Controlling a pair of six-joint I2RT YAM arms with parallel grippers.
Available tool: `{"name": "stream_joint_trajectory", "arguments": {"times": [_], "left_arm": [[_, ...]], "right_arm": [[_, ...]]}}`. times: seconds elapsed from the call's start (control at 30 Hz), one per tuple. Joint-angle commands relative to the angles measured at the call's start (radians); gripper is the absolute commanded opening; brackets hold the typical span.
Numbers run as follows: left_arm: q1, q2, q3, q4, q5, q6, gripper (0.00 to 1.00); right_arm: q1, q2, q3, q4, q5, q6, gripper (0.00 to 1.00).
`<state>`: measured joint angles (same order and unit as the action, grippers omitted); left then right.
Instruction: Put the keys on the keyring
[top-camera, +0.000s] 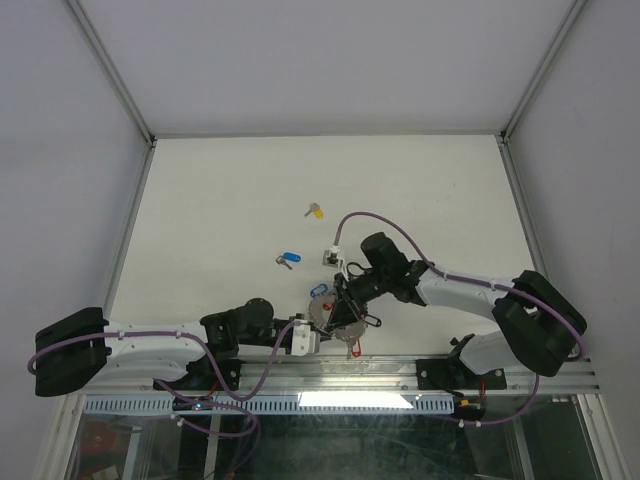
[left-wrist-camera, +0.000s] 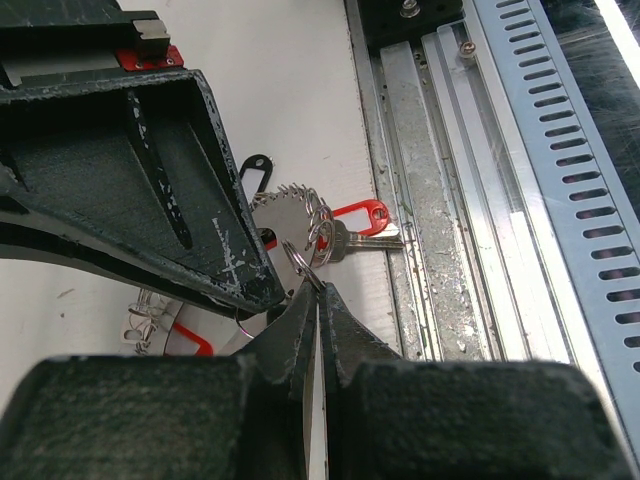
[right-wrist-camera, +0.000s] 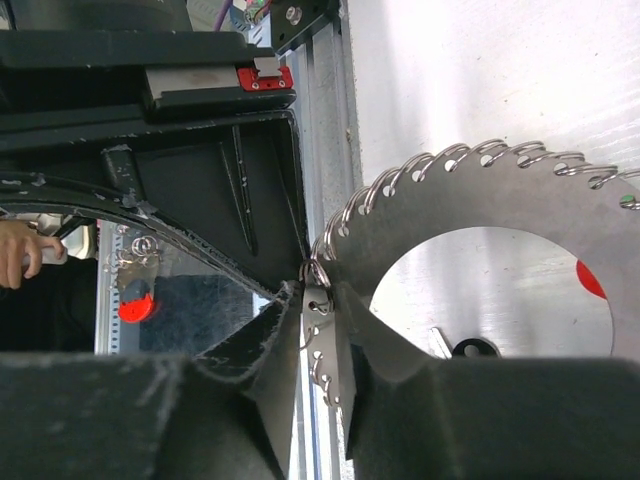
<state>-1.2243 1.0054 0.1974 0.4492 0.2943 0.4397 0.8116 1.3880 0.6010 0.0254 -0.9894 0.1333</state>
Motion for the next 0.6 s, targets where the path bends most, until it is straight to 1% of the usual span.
{"name": "stream_joint_trajectory", "arguments": {"times": [0.0,0.1,0.2,0.37,0.4,0.43,0.53,0.57], "left_arm": [[-0.004,-0.017,0.034,0.043,0.024,0.023,0.0],[-0.006,-0.024,0.03,0.047,0.021,0.025,0.0],[-0.005,-0.037,0.024,0.054,0.005,0.021,0.0],[-0.004,-0.073,0.02,0.058,-0.027,0.0,0.0],[-0.004,-0.085,0.018,0.058,-0.036,-0.004,0.02],[-0.004,-0.1,0.016,0.06,-0.046,-0.014,0.09],[-0.005,-0.149,0.006,0.067,-0.064,-0.031,0.25],[-0.006,-0.168,0.003,0.07,-0.069,-0.038,0.28]], "right_arm": [[0.01,0.007,0.032,0.048,-0.038,-0.005,0.17],[0.008,-0.003,0.021,0.061,-0.035,-0.004,0.01],[0.009,-0.036,-0.002,0.094,-0.018,-0.005,0.0],[-0.003,-0.145,-0.077,0.243,0.074,0.033,0.0],[-0.006,-0.163,-0.094,0.284,0.091,0.045,0.0],[-0.013,-0.18,-0.11,0.328,0.112,0.058,0.0],[-0.025,-0.223,-0.159,0.454,0.183,0.079,0.0],[-0.028,-0.237,-0.171,0.486,0.202,0.079,0.0]]}}
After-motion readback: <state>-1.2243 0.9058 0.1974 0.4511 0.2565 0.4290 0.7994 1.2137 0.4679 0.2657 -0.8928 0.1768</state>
